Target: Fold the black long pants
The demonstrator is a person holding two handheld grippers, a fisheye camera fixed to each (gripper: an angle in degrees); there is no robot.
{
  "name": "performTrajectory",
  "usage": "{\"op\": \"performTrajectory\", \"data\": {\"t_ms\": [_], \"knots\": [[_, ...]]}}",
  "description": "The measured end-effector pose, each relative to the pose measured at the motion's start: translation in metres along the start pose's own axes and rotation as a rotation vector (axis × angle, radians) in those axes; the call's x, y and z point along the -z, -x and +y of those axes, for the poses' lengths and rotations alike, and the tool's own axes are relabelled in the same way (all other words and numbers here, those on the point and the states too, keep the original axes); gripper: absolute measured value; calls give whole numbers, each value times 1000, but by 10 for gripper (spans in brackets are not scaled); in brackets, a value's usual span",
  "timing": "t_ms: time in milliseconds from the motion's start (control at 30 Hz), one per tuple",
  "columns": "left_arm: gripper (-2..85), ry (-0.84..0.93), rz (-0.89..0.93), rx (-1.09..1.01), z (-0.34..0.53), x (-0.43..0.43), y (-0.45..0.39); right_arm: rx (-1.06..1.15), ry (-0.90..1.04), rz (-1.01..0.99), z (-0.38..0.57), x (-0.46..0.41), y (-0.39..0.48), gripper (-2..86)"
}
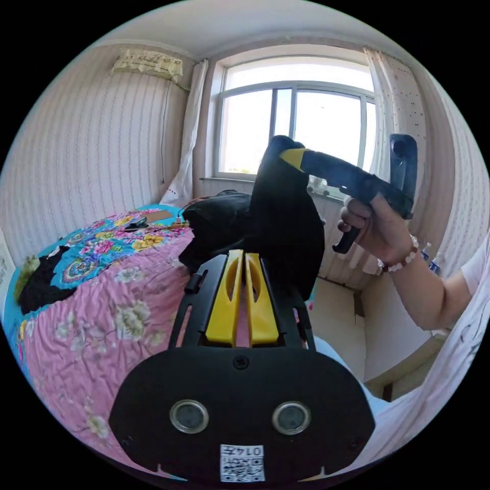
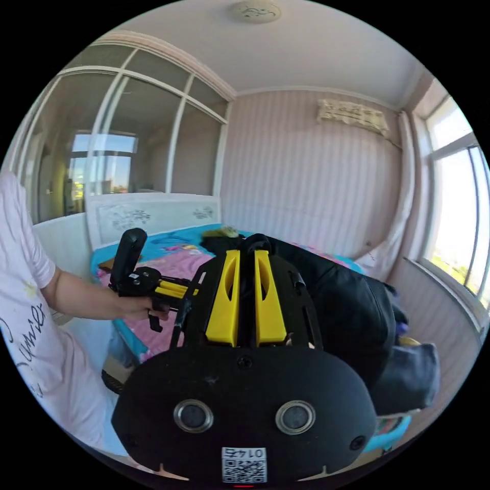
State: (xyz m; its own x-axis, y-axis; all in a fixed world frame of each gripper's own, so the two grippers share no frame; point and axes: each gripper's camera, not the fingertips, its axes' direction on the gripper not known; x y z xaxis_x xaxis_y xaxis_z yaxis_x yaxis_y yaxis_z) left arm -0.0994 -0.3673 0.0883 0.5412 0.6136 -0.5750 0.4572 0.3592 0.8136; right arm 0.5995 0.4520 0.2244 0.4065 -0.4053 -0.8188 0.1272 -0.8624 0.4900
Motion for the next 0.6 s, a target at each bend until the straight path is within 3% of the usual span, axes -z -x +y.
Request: {"op": "performTrajectory", "data": {"t_ms": [133, 200, 300, 433, 600], "knots": [[-10, 114, -212, 132, 72, 84, 53, 3, 76, -297, 26, -106, 87, 53], [-10, 289, -402, 271, 134, 120, 89, -37, 277, -451, 73, -189, 143, 63], [-9, 480, -505, 500, 206, 156, 126, -13, 509, -558, 137, -233, 195, 68], [-8, 453, -497, 535, 236, 187, 131, -5, 601, -449, 199, -220, 200, 69], [28, 392, -459, 300, 203, 179, 121, -300, 730, -305, 281, -209, 139, 81]]}}
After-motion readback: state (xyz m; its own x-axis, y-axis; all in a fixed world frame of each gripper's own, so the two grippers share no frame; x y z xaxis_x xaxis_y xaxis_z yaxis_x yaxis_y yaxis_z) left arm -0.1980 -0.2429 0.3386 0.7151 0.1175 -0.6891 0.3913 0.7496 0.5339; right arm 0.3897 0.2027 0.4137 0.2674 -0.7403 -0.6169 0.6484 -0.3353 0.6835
